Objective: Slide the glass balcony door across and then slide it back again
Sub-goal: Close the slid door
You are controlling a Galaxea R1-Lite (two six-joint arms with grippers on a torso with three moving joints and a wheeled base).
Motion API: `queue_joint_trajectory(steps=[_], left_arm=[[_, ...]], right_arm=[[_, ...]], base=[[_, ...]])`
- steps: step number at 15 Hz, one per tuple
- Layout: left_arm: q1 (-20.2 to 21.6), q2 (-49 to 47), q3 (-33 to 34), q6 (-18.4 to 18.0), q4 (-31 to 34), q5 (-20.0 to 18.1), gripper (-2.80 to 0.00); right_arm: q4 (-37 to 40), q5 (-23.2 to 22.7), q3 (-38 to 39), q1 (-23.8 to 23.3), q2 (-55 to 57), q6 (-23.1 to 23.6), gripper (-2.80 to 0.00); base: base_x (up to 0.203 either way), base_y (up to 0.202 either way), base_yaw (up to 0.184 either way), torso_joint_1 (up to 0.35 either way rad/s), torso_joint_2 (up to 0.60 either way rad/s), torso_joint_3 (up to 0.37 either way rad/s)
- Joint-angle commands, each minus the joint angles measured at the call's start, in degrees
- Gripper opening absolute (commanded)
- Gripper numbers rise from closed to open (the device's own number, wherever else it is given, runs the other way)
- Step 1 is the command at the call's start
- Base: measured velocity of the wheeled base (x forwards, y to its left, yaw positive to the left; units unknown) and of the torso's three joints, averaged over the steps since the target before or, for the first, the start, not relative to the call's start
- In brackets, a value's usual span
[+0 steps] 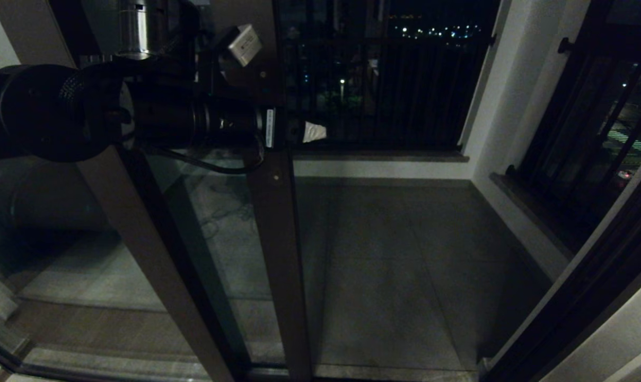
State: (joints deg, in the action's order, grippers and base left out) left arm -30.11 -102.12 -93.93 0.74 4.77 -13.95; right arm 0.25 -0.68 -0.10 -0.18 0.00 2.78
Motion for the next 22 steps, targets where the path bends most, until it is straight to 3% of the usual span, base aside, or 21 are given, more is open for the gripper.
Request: queue_joint_trajectory(steps=[1,22], left_arm=[[-0.46,-0.39,0.15,0.05,0.16,0.06,0.00],[-3.14,-6.20,-5.77,-0.04,0.07,0.32,0.00]], right_arm=[[0.02,-0.02,0.01,0.01,0.09,0.03,-2.80],[0.02,-0.02,0.01,0.01,0.09,0.03,-2.80]], base=[[0.000,0.000,0.000,0.000,0.00,0.000],[0.000,0.000,0.000,0.000,0.00,0.000]])
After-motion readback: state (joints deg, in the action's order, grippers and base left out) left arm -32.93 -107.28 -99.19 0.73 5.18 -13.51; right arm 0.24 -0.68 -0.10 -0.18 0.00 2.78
